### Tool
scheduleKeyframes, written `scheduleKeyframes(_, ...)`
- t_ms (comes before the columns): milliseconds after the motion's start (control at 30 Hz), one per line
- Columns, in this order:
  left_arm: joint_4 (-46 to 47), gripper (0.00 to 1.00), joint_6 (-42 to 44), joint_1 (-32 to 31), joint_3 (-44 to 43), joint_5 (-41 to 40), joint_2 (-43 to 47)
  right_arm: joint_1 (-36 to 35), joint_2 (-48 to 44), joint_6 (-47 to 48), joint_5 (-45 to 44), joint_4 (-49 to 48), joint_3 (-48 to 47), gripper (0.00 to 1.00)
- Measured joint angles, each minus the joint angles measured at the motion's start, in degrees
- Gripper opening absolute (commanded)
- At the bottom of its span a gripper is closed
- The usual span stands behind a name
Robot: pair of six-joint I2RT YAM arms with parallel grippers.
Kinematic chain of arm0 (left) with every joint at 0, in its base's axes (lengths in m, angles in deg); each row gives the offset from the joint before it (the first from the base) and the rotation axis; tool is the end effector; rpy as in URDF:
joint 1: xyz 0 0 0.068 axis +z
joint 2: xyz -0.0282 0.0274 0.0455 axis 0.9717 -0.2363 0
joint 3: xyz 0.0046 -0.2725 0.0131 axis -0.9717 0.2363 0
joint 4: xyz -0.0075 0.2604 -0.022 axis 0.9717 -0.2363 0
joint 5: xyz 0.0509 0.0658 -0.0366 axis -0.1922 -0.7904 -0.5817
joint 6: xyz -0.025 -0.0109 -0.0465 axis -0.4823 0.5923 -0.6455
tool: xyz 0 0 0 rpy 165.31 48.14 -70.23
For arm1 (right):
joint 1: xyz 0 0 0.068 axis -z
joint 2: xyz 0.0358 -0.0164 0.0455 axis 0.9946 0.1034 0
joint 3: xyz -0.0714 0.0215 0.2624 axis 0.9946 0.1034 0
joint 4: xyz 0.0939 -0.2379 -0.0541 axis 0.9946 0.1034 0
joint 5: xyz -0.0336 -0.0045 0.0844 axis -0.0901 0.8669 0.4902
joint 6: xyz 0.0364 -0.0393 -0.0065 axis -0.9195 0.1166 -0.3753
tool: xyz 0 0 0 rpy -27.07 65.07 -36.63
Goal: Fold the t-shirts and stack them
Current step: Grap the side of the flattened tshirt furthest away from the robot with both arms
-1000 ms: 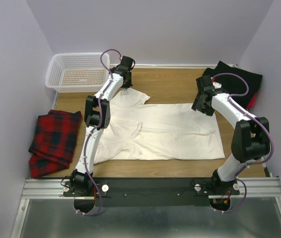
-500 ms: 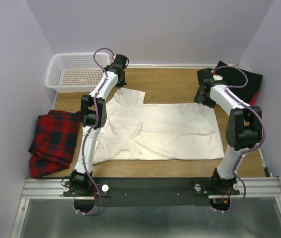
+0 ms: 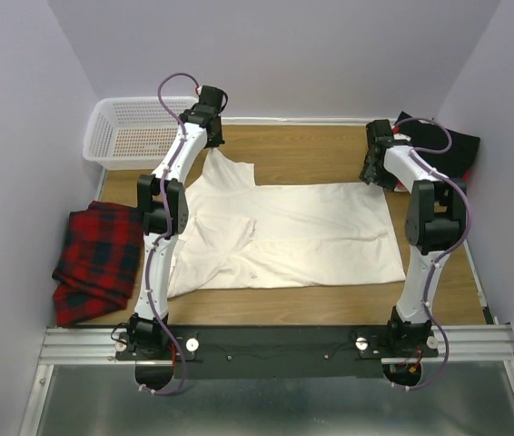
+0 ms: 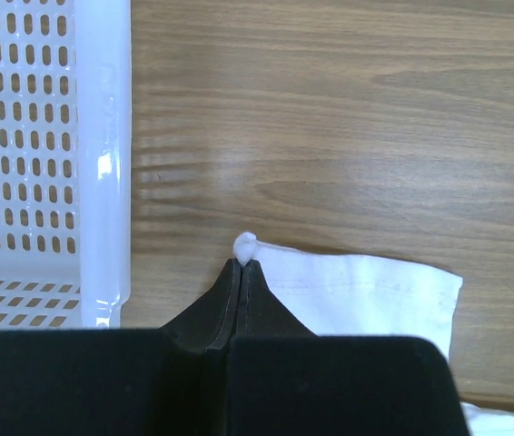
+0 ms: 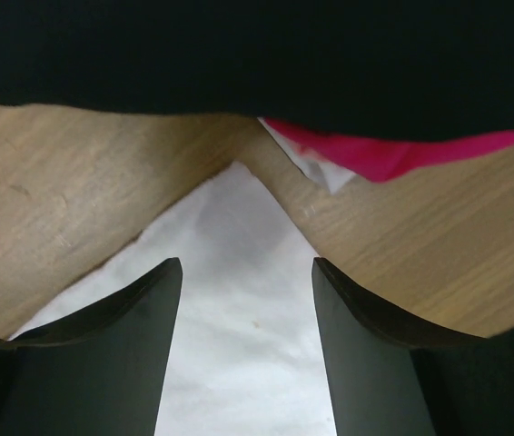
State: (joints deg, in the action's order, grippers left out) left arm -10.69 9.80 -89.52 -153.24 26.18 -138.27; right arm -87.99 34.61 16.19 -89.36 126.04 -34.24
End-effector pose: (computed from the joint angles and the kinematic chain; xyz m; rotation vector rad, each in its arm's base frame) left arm 0.5309 -0.1173 0.2393 -0.1843 2.4162 -0.0034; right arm 0.4350 0.0149 0.1931 0.7022 2.4956 -0.3842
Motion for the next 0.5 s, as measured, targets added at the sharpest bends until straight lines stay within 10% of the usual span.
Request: scheduleKeyframes(500,0.0,0.00,0.9,0.0,0.9,0.0,0.0,0.0,6.7,-0.2,0.9,-1.5,-6.3,0.66)
